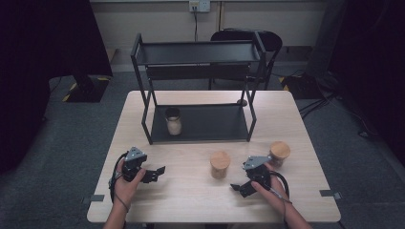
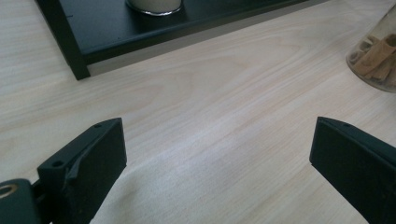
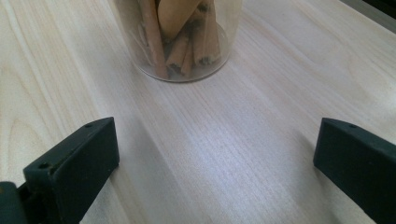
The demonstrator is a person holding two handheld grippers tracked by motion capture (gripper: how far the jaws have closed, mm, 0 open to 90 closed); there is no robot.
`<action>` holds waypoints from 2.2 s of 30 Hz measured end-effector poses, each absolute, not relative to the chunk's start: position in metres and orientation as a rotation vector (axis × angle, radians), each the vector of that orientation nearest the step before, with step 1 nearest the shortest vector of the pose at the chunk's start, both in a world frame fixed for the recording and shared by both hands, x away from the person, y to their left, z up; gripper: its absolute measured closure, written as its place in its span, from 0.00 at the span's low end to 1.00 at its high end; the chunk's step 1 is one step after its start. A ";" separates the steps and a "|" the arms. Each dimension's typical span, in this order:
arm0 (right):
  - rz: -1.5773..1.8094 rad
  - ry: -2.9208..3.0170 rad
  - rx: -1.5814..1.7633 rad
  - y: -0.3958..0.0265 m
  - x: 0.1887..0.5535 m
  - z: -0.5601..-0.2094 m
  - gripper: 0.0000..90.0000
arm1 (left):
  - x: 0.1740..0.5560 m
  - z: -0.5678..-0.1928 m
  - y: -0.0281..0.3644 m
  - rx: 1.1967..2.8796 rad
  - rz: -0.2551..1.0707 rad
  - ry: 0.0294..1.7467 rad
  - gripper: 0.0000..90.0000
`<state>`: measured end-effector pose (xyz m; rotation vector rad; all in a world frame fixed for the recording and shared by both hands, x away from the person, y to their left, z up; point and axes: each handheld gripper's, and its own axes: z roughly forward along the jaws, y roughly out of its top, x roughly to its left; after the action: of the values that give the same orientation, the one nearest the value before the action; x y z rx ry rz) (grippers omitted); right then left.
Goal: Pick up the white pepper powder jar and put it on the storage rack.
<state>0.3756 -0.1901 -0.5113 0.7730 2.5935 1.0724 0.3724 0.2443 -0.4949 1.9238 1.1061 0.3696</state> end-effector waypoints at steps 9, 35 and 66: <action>1.072 2.593 0.773 -0.190 0.376 -0.511 0.00 | 0.368 -0.498 0.252 1.920 0.369 1.118 0.04; 1.073 2.594 0.773 -0.190 0.376 -0.511 0.00 | 0.355 -0.508 0.276 1.981 0.395 1.148 0.04; 1.072 2.594 0.773 -0.190 0.376 -0.511 0.00 | 0.346 -0.512 0.281 2.119 0.466 1.111 0.00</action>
<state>0.3755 -0.1901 -0.5113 0.7731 2.5937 1.0719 0.3457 0.2806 -0.5122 2.1190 1.1111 0.4664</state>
